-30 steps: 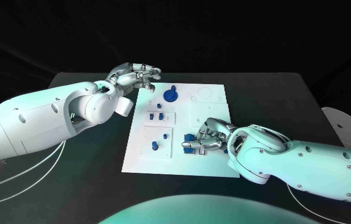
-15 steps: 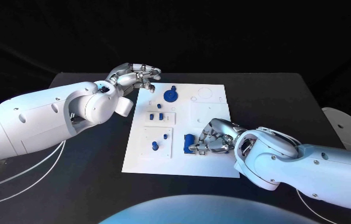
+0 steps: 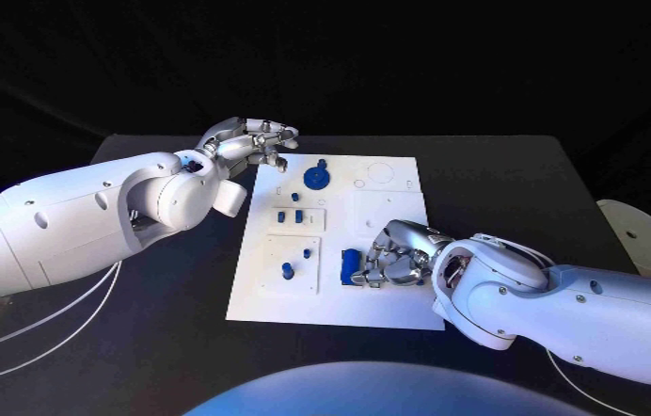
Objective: Assemble the parts on the task board
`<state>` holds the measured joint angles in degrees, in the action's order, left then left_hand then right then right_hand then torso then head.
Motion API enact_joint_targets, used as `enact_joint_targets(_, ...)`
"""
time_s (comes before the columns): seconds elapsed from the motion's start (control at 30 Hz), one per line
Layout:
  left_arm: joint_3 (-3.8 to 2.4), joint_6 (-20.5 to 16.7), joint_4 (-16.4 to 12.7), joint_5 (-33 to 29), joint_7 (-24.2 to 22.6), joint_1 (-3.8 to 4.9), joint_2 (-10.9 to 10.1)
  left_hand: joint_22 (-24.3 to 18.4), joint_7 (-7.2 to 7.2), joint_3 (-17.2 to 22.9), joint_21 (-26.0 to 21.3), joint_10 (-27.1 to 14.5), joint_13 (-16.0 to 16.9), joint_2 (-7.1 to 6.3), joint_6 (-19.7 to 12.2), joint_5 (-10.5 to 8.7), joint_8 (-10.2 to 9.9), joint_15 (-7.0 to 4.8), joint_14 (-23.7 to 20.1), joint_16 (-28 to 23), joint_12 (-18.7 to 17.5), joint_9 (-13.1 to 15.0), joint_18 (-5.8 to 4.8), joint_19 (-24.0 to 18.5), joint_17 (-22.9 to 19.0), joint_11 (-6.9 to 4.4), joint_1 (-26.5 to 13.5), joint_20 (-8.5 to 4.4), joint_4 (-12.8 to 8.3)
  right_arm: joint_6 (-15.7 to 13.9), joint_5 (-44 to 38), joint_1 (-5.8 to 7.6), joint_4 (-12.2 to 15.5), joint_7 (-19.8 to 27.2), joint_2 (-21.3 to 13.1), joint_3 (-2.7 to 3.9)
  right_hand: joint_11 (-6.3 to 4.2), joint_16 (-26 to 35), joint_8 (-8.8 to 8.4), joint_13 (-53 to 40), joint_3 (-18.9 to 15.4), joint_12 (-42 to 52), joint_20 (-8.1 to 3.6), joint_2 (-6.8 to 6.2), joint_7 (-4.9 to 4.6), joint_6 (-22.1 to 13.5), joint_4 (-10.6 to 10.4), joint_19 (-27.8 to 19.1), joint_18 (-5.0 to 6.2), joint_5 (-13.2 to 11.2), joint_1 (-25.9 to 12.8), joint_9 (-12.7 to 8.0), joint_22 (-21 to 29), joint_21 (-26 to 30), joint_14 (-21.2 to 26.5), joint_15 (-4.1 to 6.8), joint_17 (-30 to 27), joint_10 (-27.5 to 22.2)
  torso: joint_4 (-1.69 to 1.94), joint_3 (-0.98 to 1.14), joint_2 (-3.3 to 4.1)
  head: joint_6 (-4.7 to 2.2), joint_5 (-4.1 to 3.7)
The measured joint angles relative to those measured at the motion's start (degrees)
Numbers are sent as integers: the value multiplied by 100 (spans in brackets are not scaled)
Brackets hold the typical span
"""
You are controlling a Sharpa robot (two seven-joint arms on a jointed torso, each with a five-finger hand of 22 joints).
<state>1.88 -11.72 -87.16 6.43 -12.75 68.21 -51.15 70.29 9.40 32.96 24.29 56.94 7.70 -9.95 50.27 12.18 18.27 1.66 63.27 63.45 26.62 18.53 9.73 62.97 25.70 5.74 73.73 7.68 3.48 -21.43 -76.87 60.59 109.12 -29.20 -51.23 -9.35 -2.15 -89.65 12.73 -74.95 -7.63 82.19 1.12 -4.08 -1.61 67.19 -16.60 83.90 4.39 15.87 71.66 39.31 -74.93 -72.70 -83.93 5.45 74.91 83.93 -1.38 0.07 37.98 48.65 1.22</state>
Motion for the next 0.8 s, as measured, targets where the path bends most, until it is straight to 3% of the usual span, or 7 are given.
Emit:
enact_joint_targets(0.33, 0, 0, -1, 0, 8, 0, -8, 0, 21, 0, 0, 0, 0, 0, -21, 0, 0, 0, 0, 0, 0, 0, 0, 0, 0, 0, 0, 0, 0, 81, -49, 5, -45, -28, 12, 4, 0, 0, -34, 1, 4, 0, -14, 79, 0, 0, 4, 14, 0, 1, 203, -1, 1, 2, 0, 0, 0, 0, 1, -8, 3, 10, 12)
enact_joint_targets(0.4, 0, 0, -1, 0, 10, 0, -8, 0, 21, 0, 0, 0, 0, 0, -21, 0, 0, 0, 0, 0, 0, 0, 0, 0, 0, 0, 0, 0, 0, 100, -64, 4, -49, -41, -3, 2, -14, 0, -34, -3, 49, 0, -22, 154, 21, 20, 30, 22, 0, -194, 381, -1, 1, 2, 0, 0, 0, 15, -1, -8, 3, 10, 15)
enact_joint_targets(0.47, 0, 0, -1, 0, 13, 2, -8, 0, 21, 17, 0, 0, 1, 0, -21, 0, 0, 0, 0, 0, 0, 0, 0, 0, 0, 0, 0, 0, 16, 127, -77, -1, -51, -60, -18, -5, -21, 0, -62, -16, 50, 2, -22, 135, 20, 20, 29, 22, 0, -316, 501, -1, 1, 2, 0, 0, 0, 21, -3, -7, 3, 13, 18)
enact_joint_targets(0.8, 1, 2, 5, 0, 29, 0, -10, -4, 21, 17, 0, 0, 1, 0, -20, 0, 0, 0, 0, 0, 0, 0, 0, 0, -5, 0, 0, 0, 16, 218, -106, 4, -56, -130, -50, 0, -20, 0, -83, 4, -189, 29, -21, 112, 0, 41, -8, 22, 0, -479, 488, -2, 2, 3, 0, 0, 0, 21, -4, -1, 0, 16, 26)
